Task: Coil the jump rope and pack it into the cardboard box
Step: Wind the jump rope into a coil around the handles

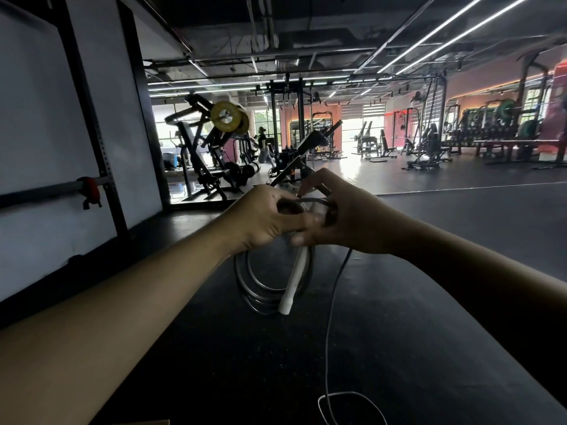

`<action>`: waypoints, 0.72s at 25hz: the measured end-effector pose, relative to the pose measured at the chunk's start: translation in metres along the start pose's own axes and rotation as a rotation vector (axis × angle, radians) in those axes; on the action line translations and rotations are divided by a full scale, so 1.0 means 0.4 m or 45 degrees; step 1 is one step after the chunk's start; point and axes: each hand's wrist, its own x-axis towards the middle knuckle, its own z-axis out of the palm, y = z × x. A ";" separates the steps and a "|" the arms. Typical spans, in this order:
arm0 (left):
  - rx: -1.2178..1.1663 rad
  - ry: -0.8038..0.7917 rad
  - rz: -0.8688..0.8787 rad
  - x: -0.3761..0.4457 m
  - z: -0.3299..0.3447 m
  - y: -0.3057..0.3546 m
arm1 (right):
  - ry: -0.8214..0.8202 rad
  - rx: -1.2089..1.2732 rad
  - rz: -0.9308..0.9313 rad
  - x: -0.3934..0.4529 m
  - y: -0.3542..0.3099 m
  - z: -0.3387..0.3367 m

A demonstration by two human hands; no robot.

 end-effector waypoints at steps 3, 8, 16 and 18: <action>-0.142 0.172 -0.001 -0.010 -0.007 -0.015 | 0.045 0.267 0.175 -0.028 0.015 -0.034; -0.682 0.679 -0.180 -0.020 0.007 -0.031 | 0.127 0.532 0.396 -0.067 0.050 -0.023; -1.150 1.234 -0.572 0.005 0.067 0.007 | 0.365 0.959 0.349 -0.034 -0.042 0.119; -1.179 1.240 -0.597 0.005 0.070 0.000 | 0.478 1.031 0.364 -0.018 -0.055 0.124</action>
